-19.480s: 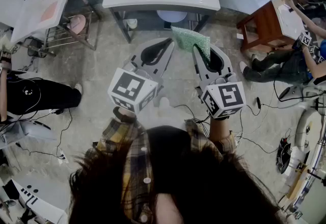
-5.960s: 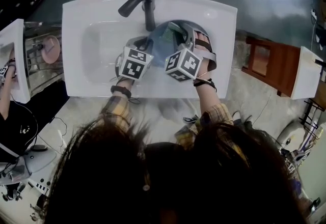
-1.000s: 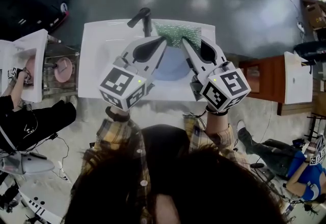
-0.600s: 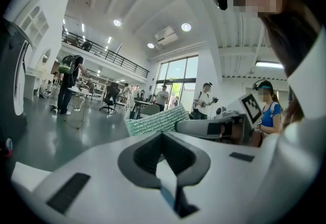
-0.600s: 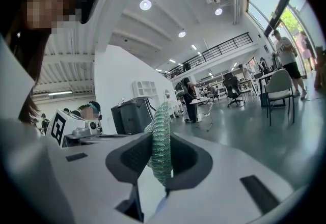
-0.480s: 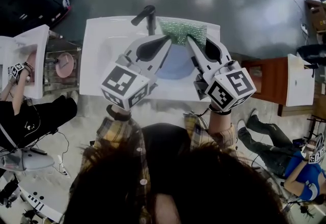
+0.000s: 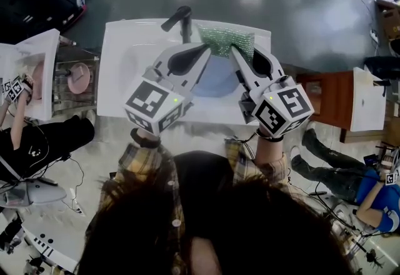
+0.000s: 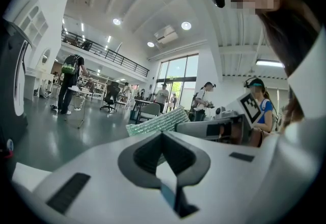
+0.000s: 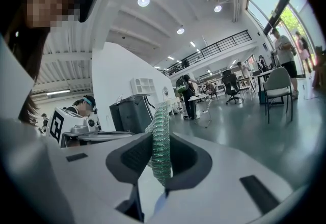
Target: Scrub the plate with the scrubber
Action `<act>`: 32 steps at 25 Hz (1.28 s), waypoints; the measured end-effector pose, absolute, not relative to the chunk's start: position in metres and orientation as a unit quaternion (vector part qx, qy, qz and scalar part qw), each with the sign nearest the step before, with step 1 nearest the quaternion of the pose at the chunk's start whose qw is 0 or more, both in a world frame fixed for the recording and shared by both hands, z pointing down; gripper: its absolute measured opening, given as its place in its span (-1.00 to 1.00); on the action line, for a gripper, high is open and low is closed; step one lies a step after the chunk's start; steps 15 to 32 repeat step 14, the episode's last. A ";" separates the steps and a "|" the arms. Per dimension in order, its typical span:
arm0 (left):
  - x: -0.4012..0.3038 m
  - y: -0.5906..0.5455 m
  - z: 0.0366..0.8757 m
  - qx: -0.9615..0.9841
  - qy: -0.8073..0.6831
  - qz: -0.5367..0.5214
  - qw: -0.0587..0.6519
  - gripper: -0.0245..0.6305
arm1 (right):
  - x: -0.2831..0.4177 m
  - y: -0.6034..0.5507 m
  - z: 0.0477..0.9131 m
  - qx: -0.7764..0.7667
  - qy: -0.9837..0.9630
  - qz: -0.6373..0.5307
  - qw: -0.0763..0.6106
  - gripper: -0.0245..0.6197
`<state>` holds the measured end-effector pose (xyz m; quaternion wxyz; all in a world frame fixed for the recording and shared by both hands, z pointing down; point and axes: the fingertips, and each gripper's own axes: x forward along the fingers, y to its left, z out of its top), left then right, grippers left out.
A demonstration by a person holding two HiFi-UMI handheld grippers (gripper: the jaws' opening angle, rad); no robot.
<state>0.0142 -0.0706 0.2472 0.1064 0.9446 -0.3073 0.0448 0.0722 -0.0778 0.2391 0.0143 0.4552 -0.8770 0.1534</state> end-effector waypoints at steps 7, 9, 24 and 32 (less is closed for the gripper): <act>0.016 -0.071 0.251 0.945 -0.305 0.047 0.110 -0.88 | 0.072 -0.079 0.242 0.455 -0.877 0.156 0.018 -0.61; 0.017 -0.071 0.252 0.945 -0.304 0.047 0.111 -0.88 | 0.071 -0.080 0.242 0.453 -0.878 0.156 0.020 -0.62; 0.018 -0.070 0.254 0.945 -0.304 0.047 0.109 -0.88 | 0.072 -0.079 0.245 0.453 -0.877 0.156 0.024 -0.62; 0.018 -0.070 0.254 0.945 -0.304 0.047 0.109 -0.88 | 0.072 -0.079 0.245 0.453 -0.877 0.156 0.024 -0.62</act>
